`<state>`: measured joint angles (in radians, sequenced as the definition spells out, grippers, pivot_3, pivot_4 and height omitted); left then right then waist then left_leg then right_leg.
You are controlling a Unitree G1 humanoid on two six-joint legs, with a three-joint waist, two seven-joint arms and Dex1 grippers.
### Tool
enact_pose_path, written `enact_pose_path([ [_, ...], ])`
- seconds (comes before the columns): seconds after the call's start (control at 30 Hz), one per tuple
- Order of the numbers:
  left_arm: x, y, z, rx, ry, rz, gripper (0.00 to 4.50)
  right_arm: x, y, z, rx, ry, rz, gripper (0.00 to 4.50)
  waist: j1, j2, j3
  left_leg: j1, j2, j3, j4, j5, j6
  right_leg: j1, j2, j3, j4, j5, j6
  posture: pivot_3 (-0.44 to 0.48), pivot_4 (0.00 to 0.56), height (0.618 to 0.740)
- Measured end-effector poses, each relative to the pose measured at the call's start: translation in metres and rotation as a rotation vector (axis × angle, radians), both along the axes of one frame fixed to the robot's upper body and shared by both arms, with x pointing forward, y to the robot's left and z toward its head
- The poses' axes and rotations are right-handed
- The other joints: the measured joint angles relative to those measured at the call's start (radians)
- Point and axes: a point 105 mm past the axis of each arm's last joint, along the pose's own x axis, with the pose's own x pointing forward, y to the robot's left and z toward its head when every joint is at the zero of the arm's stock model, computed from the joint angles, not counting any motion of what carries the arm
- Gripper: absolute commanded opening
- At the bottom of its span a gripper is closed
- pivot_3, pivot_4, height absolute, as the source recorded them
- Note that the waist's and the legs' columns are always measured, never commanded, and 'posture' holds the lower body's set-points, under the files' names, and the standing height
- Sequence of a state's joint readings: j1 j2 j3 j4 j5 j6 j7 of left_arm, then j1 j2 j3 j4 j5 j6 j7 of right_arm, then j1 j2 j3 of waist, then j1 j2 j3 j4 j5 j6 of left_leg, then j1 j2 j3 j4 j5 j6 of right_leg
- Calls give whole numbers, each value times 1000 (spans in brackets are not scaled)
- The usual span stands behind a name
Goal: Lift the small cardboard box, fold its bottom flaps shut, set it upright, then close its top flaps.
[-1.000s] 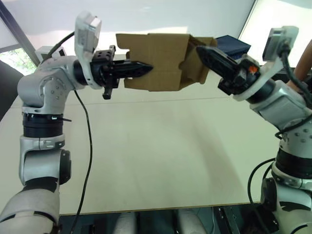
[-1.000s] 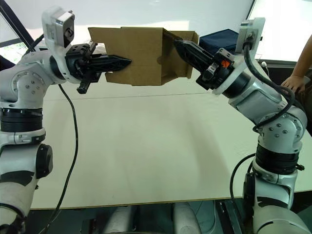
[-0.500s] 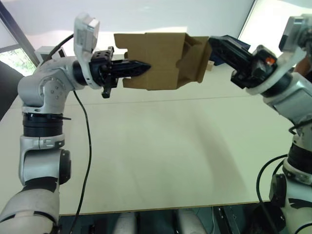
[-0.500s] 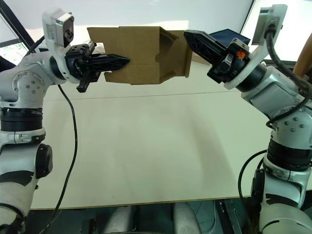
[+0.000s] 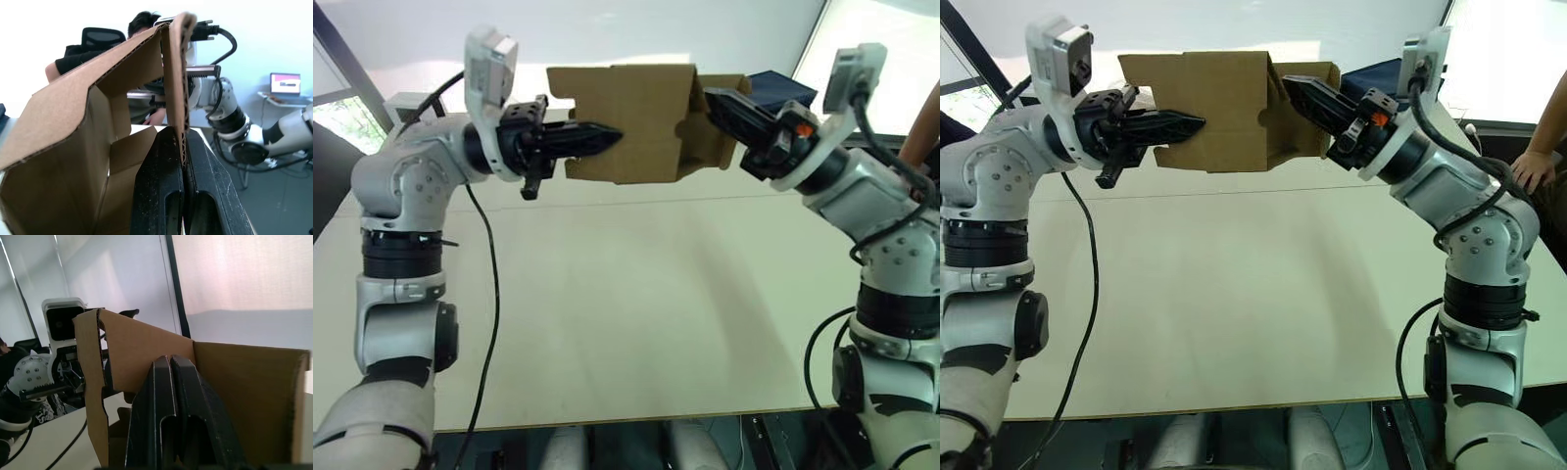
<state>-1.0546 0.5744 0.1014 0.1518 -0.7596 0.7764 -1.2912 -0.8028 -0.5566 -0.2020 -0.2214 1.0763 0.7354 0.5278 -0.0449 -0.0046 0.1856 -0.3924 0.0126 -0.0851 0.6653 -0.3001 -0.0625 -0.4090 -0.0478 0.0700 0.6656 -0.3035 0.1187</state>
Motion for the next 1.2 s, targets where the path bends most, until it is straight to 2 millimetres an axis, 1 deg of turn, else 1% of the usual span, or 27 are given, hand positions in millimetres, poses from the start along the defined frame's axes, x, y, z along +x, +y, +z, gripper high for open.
enact_pose_path([
  [0.1,0,-2,1,-17,8,-5,0,-2,3,1,10,-5,4,25,-1,0,0,0,0,0,0,0,-1,0,0,0,0,0,0,0,150,740],
  [0.53,-1,-11,-1,-30,18,-34,0,4,9,-2,31,9,-19,25,-1,0,0,0,0,0,0,1,-1,0,0,0,0,0,0,0,150,740],
  [0.83,2,-1,-1,-8,19,4,0,3,6,-7,-25,-17,-55,25,0,0,0,0,0,0,0,0,-1,0,0,0,0,0,0,0,150,740],
  [1.03,14,6,-5,-7,31,62,0,5,4,-6,-27,-34,-84,25,-1,0,0,0,0,0,0,0,-1,0,0,0,0,0,0,0,150,740],
  [1.2,16,9,-3,-9,22,69,0,3,7,-5,-17,-41,-74,25,0,0,0,0,0,0,0,1,-1,0,0,0,0,0,0,0,150,740],
])
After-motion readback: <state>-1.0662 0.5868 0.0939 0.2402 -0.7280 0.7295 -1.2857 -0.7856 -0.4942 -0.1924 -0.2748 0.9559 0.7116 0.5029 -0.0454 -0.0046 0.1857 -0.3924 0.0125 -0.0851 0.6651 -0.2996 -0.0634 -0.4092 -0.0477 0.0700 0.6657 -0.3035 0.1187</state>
